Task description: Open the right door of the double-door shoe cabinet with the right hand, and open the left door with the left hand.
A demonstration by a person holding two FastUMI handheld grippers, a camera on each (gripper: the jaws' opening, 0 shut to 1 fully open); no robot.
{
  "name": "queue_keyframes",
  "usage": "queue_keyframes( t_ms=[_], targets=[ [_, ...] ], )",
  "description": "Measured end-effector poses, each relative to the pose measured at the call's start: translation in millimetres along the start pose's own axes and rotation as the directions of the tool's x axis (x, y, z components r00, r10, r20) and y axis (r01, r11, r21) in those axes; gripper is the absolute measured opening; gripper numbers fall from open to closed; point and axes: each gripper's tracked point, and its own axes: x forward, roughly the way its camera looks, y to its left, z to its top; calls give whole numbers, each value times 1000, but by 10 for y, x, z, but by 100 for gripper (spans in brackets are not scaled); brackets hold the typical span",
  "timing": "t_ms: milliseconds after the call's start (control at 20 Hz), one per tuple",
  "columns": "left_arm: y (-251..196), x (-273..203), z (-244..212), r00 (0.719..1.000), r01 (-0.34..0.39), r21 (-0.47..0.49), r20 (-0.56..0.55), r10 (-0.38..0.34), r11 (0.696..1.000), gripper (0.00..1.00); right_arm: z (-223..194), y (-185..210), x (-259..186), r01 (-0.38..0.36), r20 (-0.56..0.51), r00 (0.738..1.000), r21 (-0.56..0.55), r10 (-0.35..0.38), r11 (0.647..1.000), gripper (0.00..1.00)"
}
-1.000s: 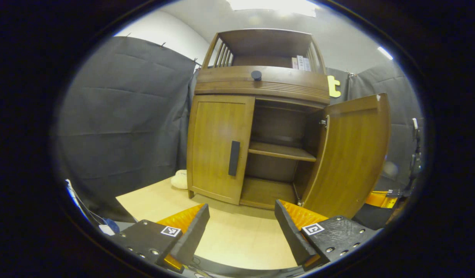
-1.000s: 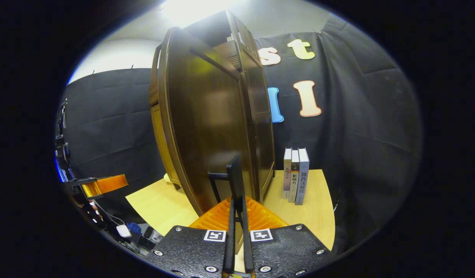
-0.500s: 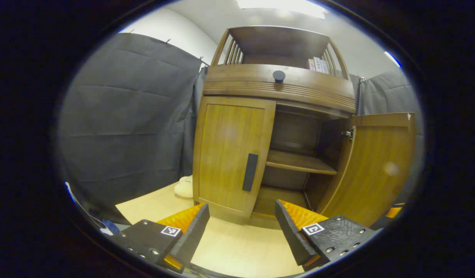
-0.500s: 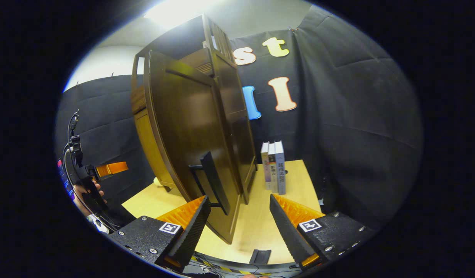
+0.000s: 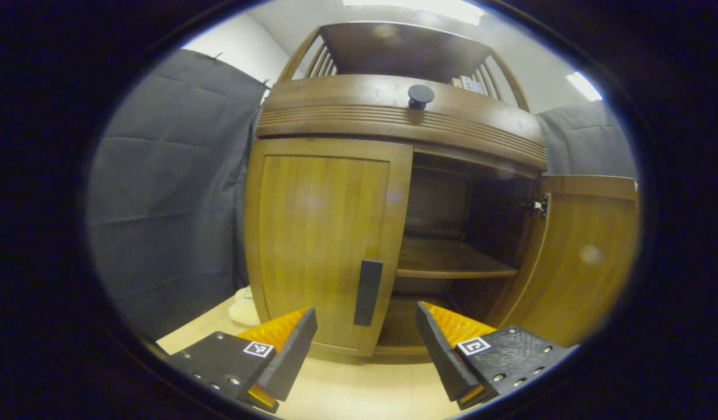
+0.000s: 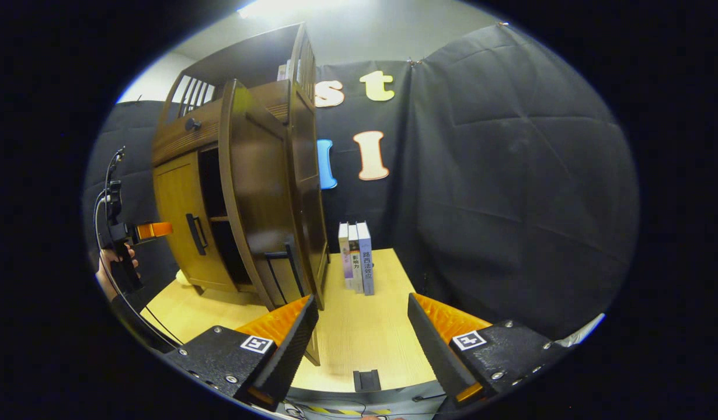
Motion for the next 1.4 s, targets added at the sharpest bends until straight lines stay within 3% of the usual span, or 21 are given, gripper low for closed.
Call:
queue_keyframes(
  t_ms=[250, 350, 400, 500, 700, 750, 850, 900, 950, 1150, 1400],
  targets=[
    [61, 633, -143, 996, 81, -6, -40, -81, 997, 100, 35, 330, -439, 158, 41, 986, 92, -163, 983, 95],
    [61, 806, -218, 993, 108, -1, -51, -108, 994, 100, -31, 377, -526, 216, 42, 974, 108, -221, 970, 91],
    [63, 894, -249, 991, 121, 1, -54, -121, 993, 100, -60, 408, -572, 244, 41, 967, 111, -250, 963, 95],
    [26, 1018, -292, 986, 154, -10, -63, -155, 988, 100, -116, 482, -664, 287, 43, 955, 123, -294, 950, 95],
    [-87, 1147, -340, 973, 214, -33, -77, -216, 976, 74, -157, 686, -836, 338, 53, 935, 158, -350, 928, 95],
    [-98, 1159, -315, 974, 217, -29, -63, -218, 976, 80, -116, 747, -841, 344, 71, 931, 164, -359, 924, 95],
    [-112, 1194, -281, 977, 207, -17, -53, -207, 978, 46, -127, 821, -817, 360, 87, 923, 154, -376, 920, 91],
    [-87, 1144, -248, 979, 200, -12, -47, -201, 980, 44, -156, 872, -792, 358, 88, 924, 146, -373, 922, 95],
    [-111, 1232, -276, 981, 191, -6, -44, -191, 982, 42, -176, 935, -746, 344, 89, 930, 143, -358, 928, 92],
    [-89, 1198, -262, 989, 148, 26, -31, -147, 989, 32, -176, 1137, -602, 265, 88, 957, 135, -277, 955, 95],
    [-92, 1143, -264, 985, 170, 27, -27, -170, 985, 24, -167, 1373, -462, 191, 90, 975, 114, -201, 975, 92]
  ],
)
